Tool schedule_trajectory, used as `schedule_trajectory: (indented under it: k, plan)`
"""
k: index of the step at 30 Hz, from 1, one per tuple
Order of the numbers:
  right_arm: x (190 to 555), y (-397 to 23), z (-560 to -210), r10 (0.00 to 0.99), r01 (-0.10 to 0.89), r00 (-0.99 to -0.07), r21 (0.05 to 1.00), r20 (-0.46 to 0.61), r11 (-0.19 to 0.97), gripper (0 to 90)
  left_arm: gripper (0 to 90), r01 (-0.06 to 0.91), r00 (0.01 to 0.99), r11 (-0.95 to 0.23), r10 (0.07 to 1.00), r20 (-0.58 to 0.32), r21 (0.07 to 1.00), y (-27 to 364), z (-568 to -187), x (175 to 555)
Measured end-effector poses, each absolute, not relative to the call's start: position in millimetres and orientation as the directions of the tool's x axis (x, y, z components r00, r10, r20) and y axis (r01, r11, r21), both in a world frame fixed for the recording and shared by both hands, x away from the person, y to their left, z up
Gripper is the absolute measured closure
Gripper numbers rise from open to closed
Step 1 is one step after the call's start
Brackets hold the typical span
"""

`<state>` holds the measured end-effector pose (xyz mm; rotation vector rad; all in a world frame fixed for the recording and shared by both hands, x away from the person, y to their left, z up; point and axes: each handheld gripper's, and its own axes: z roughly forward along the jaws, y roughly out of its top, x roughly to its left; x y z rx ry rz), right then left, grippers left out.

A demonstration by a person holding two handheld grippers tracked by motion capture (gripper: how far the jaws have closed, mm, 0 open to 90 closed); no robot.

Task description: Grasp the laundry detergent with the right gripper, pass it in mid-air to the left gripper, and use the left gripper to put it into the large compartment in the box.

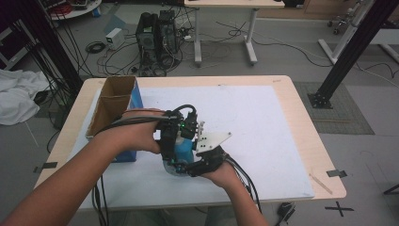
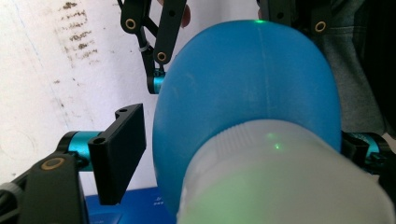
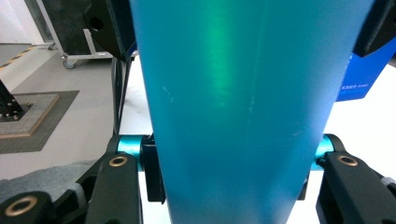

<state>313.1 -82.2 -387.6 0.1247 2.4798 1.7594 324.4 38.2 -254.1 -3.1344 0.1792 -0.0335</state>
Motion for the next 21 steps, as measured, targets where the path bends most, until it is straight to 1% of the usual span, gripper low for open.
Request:
schedule_trajectory:
  k: [3, 7, 10, 11, 13, 16, 17, 21]
  plan:
    - [313.3, -82.4, -387.4, 0.123, 0.009, -0.992, 0.943, -0.034, 0.332, 45.7, 22.2, -0.115, 0.993, -0.993, -0.115, 0.017, -0.007, 38.0, -254.1, 324.5]
    - [313.2, -82.3, -387.8, 0.125, 0.012, -0.992, 0.942, -0.032, 0.335, 45.6, 26.0, -0.112, 0.994, -0.994, -0.113, 0.009, -0.010, 37.5, -255.2, 324.1]
    - [314.2, -82.0, -388.2, 0.125, 0.005, -0.991, 0.943, -0.039, 0.333, 45.6, 26.9, -0.110, 0.994, -0.994, -0.110, 0.004, -0.012, 37.0, -255.1, 324.6]
    - [314.0, -82.0, -388.0, 0.123, 0.008, -0.992, 0.943, -0.034, 0.331, 45.7, 29.1, -0.118, 0.993, -0.993, -0.118, 0.000, -0.013, 36.5, -255.2, 324.9]
    - [314.2, -81.8, -388.2, 0.124, 0.007, -0.992, 0.945, -0.036, 0.328, 45.7, 30.3, -0.116, 0.993, -0.993, -0.116, -0.004, -0.007, 36.3, -255.4, 324.6]
    - [315.2, -82.0, -387.9, 0.122, -0.004, -0.991, 0.943, -0.047, 0.332, 45.7, 34.7, -0.125, 0.992, -0.992, -0.125, -0.008, -0.012, 35.9, -255.3, 324.3]
    - [315.2, -81.8, -388.0, 0.124, -0.004, -0.991, 0.944, -0.048, 0.330, 45.7, 37.7, -0.125, 0.992, -0.992, -0.124, -0.014, -0.010, 35.3, -255.6, 324.4]
    - [315.2, -81.5, -388.0, 0.123, -0.003, -0.991, 0.947, -0.045, 0.320, 45.8, 38.6, -0.130, 0.991, -0.991, -0.130, -0.016, -0.019, 34.3, -254.2, 324.6]
